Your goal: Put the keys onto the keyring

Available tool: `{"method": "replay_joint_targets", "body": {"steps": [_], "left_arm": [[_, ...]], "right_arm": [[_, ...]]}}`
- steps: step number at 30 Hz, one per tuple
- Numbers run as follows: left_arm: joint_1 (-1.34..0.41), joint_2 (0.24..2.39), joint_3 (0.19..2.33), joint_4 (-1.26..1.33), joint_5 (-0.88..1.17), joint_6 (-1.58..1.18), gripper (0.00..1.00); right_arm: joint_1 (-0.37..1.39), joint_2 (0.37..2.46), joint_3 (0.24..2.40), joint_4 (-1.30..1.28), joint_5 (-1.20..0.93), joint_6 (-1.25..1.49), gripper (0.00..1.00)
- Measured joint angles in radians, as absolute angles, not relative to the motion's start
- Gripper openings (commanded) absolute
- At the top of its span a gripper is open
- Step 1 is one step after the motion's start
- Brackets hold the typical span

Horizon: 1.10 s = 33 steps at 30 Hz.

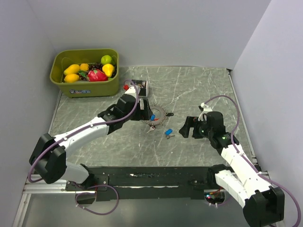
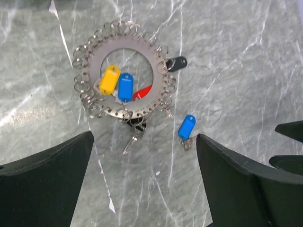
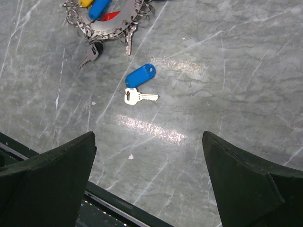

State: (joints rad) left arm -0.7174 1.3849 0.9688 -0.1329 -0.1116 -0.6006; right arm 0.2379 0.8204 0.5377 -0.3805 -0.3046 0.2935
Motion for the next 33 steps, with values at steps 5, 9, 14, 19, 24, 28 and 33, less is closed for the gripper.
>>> {"method": "replay_joint_targets", "body": {"steps": [5,9,14,19,24,28,33], "left_arm": [[-0.717,1.434,1.031,-0.128,-0.097,-0.575,0.96],[-0.717,1.572,1.172,-0.149,-0.084,-0.56,0.96],[-0.717,1.779,1.368,-0.211,-0.067,-0.55,0.99],[-0.71,1.915,1.465,-0.245,-0.043,-0.551,0.89],[-0.684,2.005,1.493,-0.24,0.033,-0.564,0.85],[-0.661,2.07,1.511,-0.229,0.096,-0.574,0.84],[-0.658,2.12,1.498,-0.191,0.168,-0.609,0.82]], "right_arm": [[0.238,0.82,0.538,-0.383,-0.305,0.294,1.0],[0.238,0.82,0.538,-0.384,-0.3,0.294,1.0],[0.238,0.807,0.538,-0.395,-0.29,0.294,1.0],[0.238,0.779,0.538,-0.407,-0.281,0.294,1.0],[0.238,0.78,0.538,-0.409,-0.281,0.294,1.0],[0.238,0.791,0.538,-0.409,-0.281,0.294,1.0],[0.238,0.802,0.538,-0.409,-0.282,0.294,1.0]]}}
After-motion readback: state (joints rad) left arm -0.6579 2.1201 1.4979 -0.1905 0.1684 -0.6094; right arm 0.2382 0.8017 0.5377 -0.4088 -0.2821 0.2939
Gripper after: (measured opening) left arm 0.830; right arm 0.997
